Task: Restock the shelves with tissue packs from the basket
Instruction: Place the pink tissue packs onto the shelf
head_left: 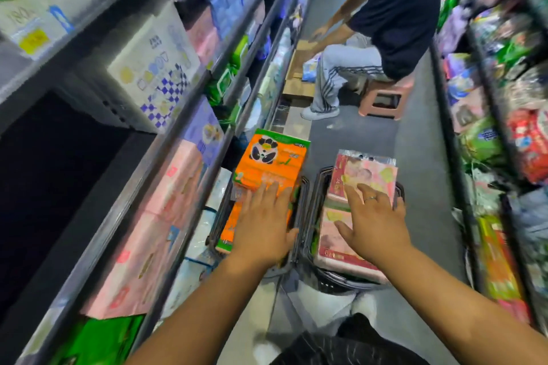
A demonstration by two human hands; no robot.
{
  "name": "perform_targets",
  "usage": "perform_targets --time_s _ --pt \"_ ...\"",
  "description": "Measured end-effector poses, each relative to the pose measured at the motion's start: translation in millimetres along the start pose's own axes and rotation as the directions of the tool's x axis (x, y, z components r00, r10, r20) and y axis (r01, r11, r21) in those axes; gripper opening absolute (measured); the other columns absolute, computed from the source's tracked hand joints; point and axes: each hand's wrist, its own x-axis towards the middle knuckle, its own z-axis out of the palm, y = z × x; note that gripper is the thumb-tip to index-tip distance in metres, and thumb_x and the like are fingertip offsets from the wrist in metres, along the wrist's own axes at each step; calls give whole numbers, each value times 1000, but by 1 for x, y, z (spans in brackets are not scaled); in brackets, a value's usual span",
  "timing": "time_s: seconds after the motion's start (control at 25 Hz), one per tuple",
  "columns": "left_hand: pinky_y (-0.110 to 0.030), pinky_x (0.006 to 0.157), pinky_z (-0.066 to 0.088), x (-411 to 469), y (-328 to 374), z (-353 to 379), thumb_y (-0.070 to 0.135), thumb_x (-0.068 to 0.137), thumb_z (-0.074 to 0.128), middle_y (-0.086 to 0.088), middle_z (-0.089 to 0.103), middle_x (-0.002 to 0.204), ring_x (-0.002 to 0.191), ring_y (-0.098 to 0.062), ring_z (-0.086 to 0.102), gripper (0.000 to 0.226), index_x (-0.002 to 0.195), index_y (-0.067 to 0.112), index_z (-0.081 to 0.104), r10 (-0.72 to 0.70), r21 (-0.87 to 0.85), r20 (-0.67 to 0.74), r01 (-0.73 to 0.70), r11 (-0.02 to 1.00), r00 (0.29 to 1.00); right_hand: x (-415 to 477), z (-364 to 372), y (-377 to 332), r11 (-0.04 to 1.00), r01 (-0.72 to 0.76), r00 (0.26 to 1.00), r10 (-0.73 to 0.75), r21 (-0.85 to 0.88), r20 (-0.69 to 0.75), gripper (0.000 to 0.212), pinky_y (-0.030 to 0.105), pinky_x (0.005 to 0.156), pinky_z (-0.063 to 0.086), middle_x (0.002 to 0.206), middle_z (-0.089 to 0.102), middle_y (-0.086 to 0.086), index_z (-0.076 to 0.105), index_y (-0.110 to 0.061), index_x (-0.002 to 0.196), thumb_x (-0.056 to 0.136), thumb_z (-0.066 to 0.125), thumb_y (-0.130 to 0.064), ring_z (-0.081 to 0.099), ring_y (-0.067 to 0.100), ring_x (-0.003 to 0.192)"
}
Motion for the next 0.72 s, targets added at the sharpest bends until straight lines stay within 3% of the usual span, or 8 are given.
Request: perform_targets --time_s 0.2,0.32,0.52,0.72 --pt "-46 119 12 65 69 23 52 87 56 -9 19 159 147 -29 13 81 152 21 19 18 -12 88 -17 1000 996 37 13 89 998 -63 995 62 11 72 75 60 110 23 158 23 5 14 -22 153 94 42 -58 28 29 141" --pt "-52 109 31 100 101 42 49 78 64 -20 43 146 135 -41 39 78 142 10 43 83 -24 49 -82 996 995 62 23 134 997 -81 990 81 -9 112 76 61 111 21 158 22 6 12 -21 153 94 41 -59 28 30 140" --pt "-42 117 19 147 132 98 55 87 55 -10 25 156 145 -30 20 81 151 19 21 -8 -27 209 14 1000 978 103 69 188 994 -105 963 101 5 251 76 61 111 21 157 23 7 11 -20 154 94 40 -58 30 29 139" --pt "-44 117 20 168 131 174 53 89 53 -12 26 156 143 -31 22 79 151 17 19 3 -9 361 0 1000 932 122 143 202 991 -132 912 123 -5 392 78 56 110 27 154 27 10 12 -17 152 93 41 -60 36 30 134"
